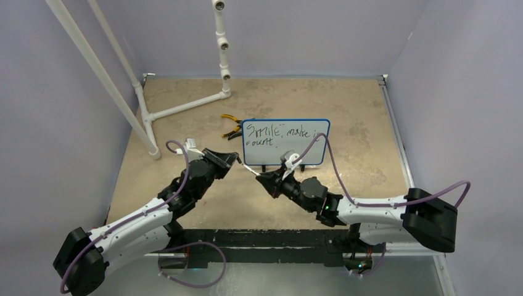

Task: Write a sentence on the whiteboard
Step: Close the whiteboard marker at the center of the board.

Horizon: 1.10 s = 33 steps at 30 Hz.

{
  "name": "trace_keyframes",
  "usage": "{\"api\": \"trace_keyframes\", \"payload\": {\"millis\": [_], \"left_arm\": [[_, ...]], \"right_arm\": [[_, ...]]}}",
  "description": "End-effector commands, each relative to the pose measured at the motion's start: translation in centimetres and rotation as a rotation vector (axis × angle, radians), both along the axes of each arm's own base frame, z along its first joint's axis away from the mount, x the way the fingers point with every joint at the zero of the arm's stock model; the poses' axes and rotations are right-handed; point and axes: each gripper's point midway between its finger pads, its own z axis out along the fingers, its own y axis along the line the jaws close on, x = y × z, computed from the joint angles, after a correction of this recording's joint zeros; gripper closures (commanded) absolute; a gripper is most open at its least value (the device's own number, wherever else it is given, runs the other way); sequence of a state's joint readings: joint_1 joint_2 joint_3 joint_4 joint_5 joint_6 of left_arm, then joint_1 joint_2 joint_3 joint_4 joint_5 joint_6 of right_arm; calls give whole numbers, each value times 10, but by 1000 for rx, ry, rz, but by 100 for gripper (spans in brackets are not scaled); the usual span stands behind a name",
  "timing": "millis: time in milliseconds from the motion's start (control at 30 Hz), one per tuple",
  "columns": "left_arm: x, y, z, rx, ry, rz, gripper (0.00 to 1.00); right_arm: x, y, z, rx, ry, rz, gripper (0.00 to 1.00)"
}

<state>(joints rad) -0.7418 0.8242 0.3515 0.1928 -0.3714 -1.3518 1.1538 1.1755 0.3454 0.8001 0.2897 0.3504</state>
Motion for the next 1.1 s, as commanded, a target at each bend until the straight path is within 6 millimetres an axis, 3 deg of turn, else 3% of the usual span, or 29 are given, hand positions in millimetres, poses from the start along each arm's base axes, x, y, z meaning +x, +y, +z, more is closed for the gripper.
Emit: {"api": "trace_keyframes", "payload": {"millis": [0, 1067], "left_arm": [[3, -3, 26, -50, -40, 7, 100], [3, -12, 25, -70, -34, -28, 100]], "right_arm": [[3, 5, 17, 31, -28, -11, 100], [7, 5, 20, 34, -31, -33, 100]]}}
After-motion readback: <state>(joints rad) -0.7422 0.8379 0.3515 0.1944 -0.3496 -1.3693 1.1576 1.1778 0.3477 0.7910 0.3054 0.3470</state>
